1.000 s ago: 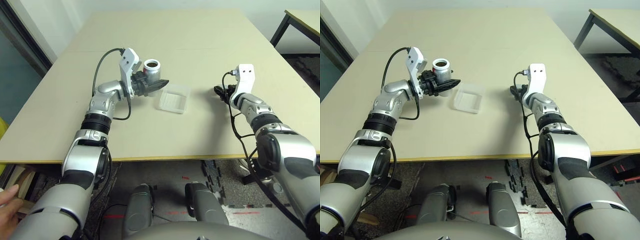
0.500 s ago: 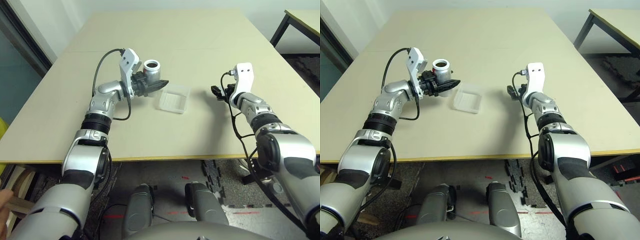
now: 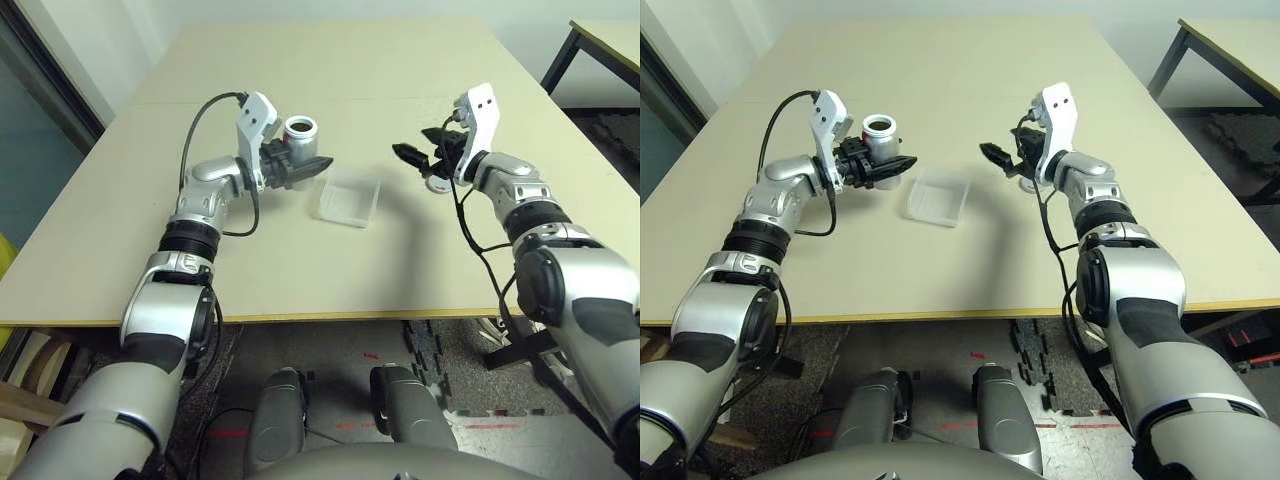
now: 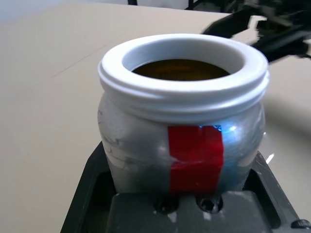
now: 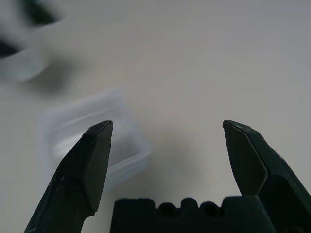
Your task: Pour the medicine from the bottle into the box.
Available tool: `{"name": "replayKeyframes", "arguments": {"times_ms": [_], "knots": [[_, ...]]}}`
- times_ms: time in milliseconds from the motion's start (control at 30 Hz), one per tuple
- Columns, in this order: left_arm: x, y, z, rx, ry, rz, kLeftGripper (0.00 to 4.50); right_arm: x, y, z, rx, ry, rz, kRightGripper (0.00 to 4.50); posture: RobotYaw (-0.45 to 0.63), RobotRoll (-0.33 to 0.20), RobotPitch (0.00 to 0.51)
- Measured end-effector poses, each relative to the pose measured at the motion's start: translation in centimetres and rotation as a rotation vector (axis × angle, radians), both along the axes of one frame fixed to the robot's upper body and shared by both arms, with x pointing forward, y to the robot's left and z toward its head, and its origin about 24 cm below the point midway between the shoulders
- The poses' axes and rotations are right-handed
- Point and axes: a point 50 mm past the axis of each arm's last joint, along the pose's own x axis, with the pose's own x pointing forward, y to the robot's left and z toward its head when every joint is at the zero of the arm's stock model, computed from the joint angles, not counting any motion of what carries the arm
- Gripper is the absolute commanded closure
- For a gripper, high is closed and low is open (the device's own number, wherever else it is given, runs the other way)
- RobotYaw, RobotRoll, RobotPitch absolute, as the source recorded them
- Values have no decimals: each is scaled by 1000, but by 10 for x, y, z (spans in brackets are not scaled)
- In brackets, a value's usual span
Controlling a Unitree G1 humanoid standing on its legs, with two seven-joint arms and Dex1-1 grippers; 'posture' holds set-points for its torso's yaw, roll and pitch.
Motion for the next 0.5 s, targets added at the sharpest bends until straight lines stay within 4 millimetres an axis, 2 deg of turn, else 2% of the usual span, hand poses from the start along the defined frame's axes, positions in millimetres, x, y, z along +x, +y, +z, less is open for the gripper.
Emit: {"name": "replayKeyframes", "arguments": {"times_ms": [200, 500], "knots": [[4, 0, 10, 35, -36, 6, 1779, -8, -3, 3, -132, 22, 169, 0, -120, 0, 54], [7, 3, 11, 154, -53, 25, 1779, -10, -3, 0, -172, 36, 205, 0, -127, 0, 57]]}}
